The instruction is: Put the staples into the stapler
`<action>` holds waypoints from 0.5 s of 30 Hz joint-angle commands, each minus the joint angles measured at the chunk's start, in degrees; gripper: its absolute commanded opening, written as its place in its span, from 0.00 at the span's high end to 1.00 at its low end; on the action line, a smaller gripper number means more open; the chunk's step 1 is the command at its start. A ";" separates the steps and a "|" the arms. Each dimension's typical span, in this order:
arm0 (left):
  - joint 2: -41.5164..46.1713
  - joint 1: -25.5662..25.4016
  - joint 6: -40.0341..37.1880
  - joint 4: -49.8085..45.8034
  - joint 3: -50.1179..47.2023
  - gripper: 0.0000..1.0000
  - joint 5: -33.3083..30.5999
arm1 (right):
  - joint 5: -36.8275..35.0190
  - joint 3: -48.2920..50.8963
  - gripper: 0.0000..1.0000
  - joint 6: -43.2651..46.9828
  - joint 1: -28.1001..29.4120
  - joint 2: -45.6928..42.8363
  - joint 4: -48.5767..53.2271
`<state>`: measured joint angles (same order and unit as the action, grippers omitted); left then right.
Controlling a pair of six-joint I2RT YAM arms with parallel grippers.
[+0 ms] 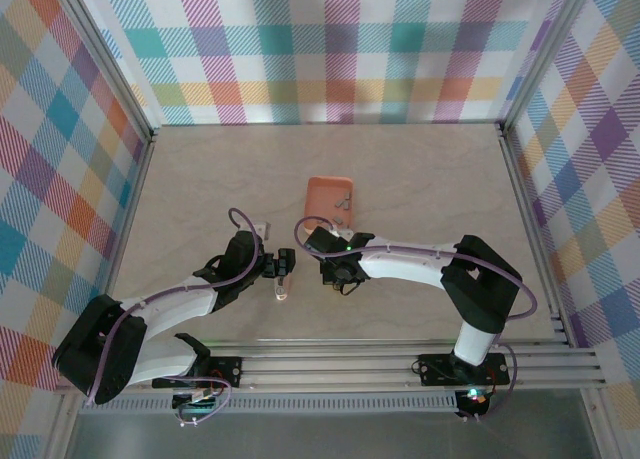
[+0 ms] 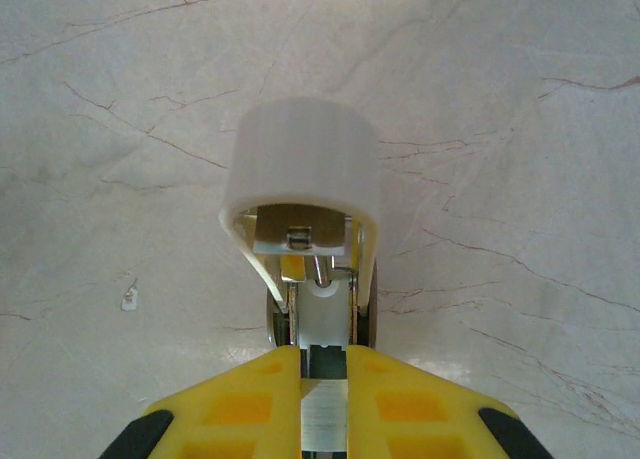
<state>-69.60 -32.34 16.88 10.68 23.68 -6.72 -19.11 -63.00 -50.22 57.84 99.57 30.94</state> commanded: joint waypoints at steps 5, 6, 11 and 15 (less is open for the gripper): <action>0.10 0.30 -0.85 0.54 -0.74 0.00 -0.60 | -0.57 0.68 0.86 -1.00 0.46 -0.30 0.06; 0.04 0.26 -0.82 0.50 -0.74 0.00 -0.59 | -0.60 0.69 0.86 -1.02 0.49 -0.30 0.14; -0.04 0.26 -0.91 0.48 -0.74 0.00 -0.59 | -0.57 0.86 0.86 -1.20 0.59 -0.02 0.50; -0.19 0.26 -0.84 0.57 -0.74 0.00 -0.62 | -0.58 0.78 0.86 -1.28 0.72 0.21 0.75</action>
<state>-69.60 -32.34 16.88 10.70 23.68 -6.72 -19.09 -62.67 -50.41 57.91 99.57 30.92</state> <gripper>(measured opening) 0.996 0.141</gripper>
